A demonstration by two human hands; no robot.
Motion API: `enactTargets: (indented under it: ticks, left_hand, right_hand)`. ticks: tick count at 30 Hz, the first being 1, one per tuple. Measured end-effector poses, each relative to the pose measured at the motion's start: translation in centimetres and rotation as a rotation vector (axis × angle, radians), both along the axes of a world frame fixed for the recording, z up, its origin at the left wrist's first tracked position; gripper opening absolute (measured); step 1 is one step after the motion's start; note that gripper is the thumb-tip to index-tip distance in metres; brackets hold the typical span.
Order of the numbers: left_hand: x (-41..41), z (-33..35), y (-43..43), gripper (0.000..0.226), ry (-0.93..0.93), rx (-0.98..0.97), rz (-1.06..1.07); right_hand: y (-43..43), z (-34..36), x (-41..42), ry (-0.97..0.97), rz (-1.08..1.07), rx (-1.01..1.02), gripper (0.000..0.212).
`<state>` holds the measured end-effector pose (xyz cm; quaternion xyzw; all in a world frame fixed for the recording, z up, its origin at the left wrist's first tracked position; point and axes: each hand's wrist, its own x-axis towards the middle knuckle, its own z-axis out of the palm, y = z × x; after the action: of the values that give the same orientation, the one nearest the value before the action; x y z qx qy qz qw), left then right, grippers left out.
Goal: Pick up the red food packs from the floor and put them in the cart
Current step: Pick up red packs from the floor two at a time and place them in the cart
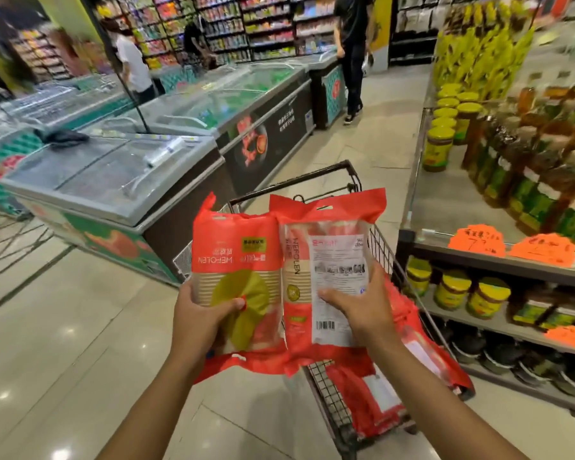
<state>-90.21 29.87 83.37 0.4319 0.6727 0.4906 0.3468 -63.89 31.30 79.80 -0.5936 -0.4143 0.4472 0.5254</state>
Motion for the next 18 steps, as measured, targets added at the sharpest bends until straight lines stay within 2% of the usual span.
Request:
enactTargets:
  ticks: [2, 5, 10, 13, 16, 18]
  left_hand:
    - [-1.6, -0.5, 2.6, 0.077, -0.020, 0.008, -0.022]
    - [-4.1, -1.8, 7.1, 0.083, -0.034, -0.009, -0.073]
    - [-8.9, -4.2, 15.6, 0.068, -0.069, -0.013, -0.227]
    - [-11.2, -5.7, 20.2, 0.072, -0.105, -0.052, -0.301]
    - [-11.5, -6.7, 24.3, 0.076, -0.144, -0.117, -0.396]
    - [-10.2, -7.1, 26.5, 0.080, -0.163, -0.137, -0.483]
  right_hand:
    - [2.1, -0.8, -1.5, 0.013, -0.016, 0.014, 0.074]
    - [5.1, -2.0, -4.2, -0.001, -0.079, -0.018, 0.078]
    - [9.7, -2.9, -9.5, -0.046, -0.224, -0.063, 0.065]
    - [11.8, -2.8, -12.0, -0.056, -0.316, -0.108, 0.070]
    - [12.5, -2.8, -12.7, -0.081, -0.427, -0.147, 0.091]
    - [12.4, -2.8, -12.3, -0.092, -0.499, -0.161, 0.088]
